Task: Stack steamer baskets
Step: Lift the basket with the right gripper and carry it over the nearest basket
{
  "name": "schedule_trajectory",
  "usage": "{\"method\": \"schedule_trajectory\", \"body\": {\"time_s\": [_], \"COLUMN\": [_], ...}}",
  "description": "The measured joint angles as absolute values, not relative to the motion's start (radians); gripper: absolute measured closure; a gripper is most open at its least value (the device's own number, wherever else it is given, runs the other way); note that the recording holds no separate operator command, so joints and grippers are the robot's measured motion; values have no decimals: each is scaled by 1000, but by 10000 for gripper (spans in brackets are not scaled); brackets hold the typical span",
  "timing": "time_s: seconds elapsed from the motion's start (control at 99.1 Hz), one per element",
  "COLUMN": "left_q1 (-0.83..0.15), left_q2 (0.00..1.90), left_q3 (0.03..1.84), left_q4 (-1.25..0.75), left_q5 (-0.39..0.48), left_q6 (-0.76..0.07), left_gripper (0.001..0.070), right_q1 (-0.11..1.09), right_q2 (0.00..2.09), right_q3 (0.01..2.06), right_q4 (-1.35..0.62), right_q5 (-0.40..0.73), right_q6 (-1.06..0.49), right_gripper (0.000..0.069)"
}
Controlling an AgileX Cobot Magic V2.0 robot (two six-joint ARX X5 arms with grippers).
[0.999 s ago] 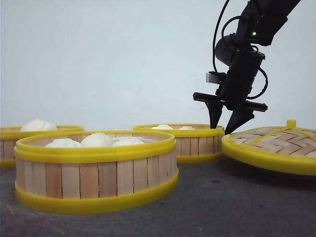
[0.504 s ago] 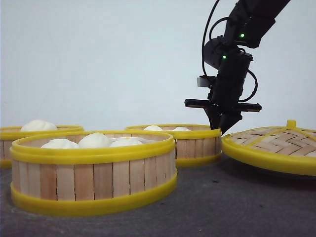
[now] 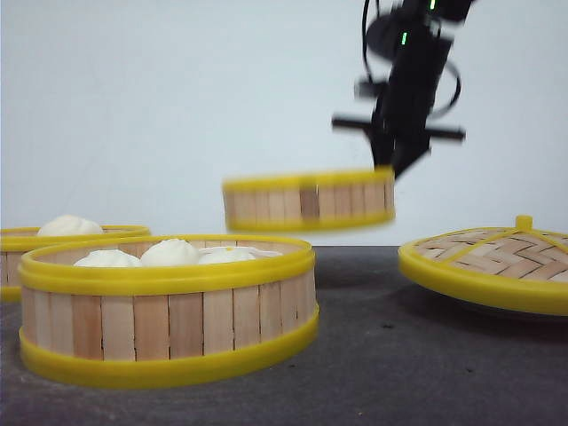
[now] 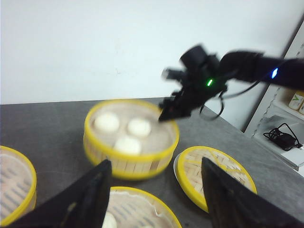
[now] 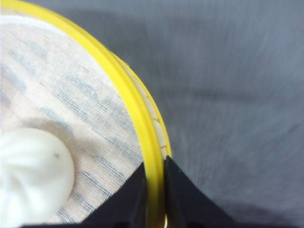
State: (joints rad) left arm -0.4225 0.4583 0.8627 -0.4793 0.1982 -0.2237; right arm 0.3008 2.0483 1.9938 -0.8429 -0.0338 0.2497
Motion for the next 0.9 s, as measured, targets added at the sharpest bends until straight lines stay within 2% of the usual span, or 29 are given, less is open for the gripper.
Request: {"method": "schedule_trajectory", "body": {"time_s": [0.151,0.353,0.595,0.898], "left_q1": [-422,-422,-422,-422], "left_q2": [405,365,364,364], "left_q3": [863,863,863,863], "left_q4": [-567,-619,-621,-622], "left_q5": [137,100,100,100], "left_q6": [-221,-197,-183,-176], "left_gripper": [353,353,353,353], "right_q1": [310,396,505,611], "right_q2": [1932,1814,1811,1864], "right_q3": [2078,2085,2083,2081], "right_q4": [-921,-1034,-1099,-1089], "right_q5": [-80,-133,-132,-115], "right_q6": [209,125,71,54], "right_gripper": [668,668,668,668]}}
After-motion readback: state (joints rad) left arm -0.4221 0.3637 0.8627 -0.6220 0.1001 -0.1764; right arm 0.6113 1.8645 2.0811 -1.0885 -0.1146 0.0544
